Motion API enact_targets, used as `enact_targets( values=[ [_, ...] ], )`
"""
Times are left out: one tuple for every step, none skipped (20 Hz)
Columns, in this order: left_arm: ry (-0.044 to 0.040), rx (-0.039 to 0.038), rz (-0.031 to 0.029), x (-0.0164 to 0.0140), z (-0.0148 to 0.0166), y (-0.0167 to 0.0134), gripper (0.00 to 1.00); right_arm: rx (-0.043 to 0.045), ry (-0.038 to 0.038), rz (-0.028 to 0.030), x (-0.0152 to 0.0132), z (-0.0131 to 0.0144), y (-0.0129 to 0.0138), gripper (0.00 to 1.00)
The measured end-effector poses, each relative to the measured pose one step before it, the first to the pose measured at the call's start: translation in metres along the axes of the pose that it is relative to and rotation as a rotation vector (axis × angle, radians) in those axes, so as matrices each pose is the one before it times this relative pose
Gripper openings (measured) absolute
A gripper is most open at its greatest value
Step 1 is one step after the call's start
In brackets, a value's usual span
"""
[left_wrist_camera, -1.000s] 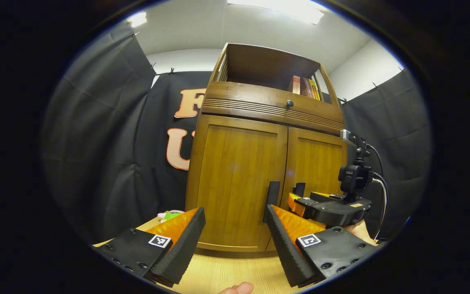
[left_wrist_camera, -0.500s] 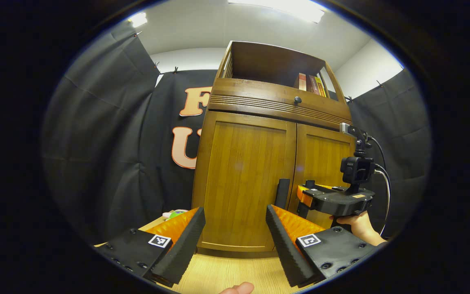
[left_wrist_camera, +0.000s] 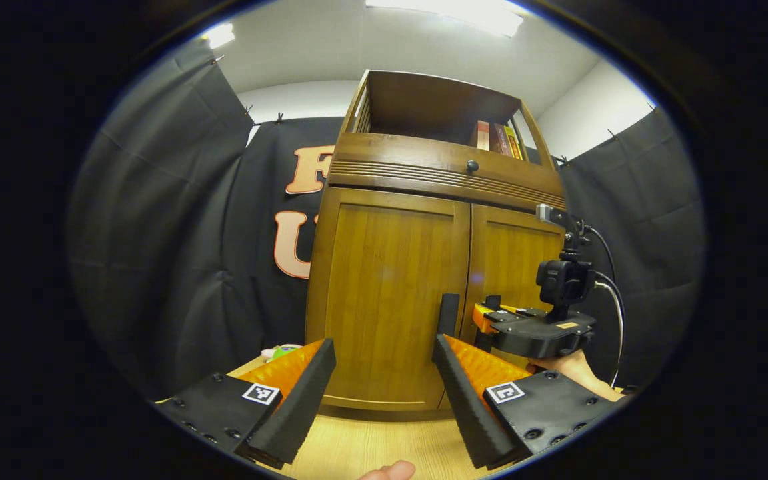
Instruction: Open the right door of the double-door shoe cabinet with the right hand, and open the left door with the left hand.
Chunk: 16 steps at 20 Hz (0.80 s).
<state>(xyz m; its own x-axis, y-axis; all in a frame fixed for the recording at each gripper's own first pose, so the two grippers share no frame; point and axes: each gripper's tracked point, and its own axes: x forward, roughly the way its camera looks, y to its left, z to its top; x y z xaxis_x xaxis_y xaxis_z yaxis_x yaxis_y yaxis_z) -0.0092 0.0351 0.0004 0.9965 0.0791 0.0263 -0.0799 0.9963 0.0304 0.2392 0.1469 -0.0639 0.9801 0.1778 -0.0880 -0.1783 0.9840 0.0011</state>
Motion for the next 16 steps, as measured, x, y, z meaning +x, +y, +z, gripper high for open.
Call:
enact_targets(
  values=[
    [0.00461,0.00159,0.00083,-0.00188,-0.00084,-0.00029,0.99,-0.00786,-0.00633,0.00751,-0.00213,-0.00008,-0.00008,0.17],
    [-0.00072,0.00347,0.00168,-0.00145,-0.00041,0.00112,0.99,0.00397,-0.01530,0.00754,-0.00399,0.00125,-0.00021,0.34],
    [-0.00157,0.00467,0.00395,-0.00120,0.00126,0.00101,0.95,0.00722,-0.00815,0.00817,-0.00596,0.00086,0.00034,0.25],
    [-0.00151,0.00498,0.00391,-0.00181,0.00049,0.00150,0.95,0.00947,-0.00625,0.00775,-0.00721,0.00064,-0.00004,0.25],
    [-0.00170,0.00373,0.00303,-0.00087,0.00071,0.00145,0.95,0.01113,-0.00640,0.00660,-0.00660,0.00062,-0.00007,0.25],
    [-0.00246,0.00121,0.00055,-0.00140,0.00034,0.00076,0.95,0.00602,-0.00504,0.00717,-0.00662,0.00134,0.00002,0.25],
    [-0.00183,-0.00035,-0.00081,-0.00128,0.00146,-0.00002,0.95,-0.00013,-0.00293,0.00846,-0.00758,0.00202,-0.00021,0.25],
    [-0.00005,-0.00103,-0.00175,-0.00098,-0.00034,-0.00013,0.99,-0.00219,0.00105,0.01220,-0.00830,0.00065,0.00034,0.25],
    [-0.00208,-0.00114,-0.00298,-0.00099,0.00117,-0.00007,0.95,0.00113,-0.00207,0.01462,-0.01251,0.00273,-0.00063,0.25],
    [-0.00171,-0.00294,-0.00058,-0.00108,0.00095,-0.00010,0.95,0.00983,-0.00245,0.01446,-0.01425,0.00278,-0.00061,0.25],
    [-0.00253,-0.00350,-0.00278,-0.00165,0.00043,0.00026,0.95,0.01537,-0.00343,0.01232,-0.01439,0.00305,-0.00272,0.25],
    [-0.00243,-0.00367,-0.00706,-0.00022,-0.00042,-0.00157,0.96,0.00972,-0.00311,0.00867,-0.01484,0.00430,-0.00400,0.25],
    [-0.00127,-0.00248,-0.00693,0.00021,-0.00018,-0.00244,0.95,0.00479,-0.00375,0.00060,-0.01405,0.00274,-0.00452,0.25],
    [0.00064,-0.00258,-0.00611,-0.00083,-0.00024,-0.00178,0.97,-0.00228,-0.00271,-0.00393,-0.01288,0.00179,-0.00477,0.25],
    [0.00204,-0.00332,-0.00574,-0.00063,-0.00097,-0.00186,0.99,-0.00876,-0.00176,-0.00446,-0.00923,0.00262,-0.00384,0.25],
    [0.00326,-0.00189,-0.00741,-0.00053,-0.00027,-0.00261,0.97,-0.00562,-0.00276,-0.00588,-0.00842,0.00242,-0.00431,0.25]
  ],
)
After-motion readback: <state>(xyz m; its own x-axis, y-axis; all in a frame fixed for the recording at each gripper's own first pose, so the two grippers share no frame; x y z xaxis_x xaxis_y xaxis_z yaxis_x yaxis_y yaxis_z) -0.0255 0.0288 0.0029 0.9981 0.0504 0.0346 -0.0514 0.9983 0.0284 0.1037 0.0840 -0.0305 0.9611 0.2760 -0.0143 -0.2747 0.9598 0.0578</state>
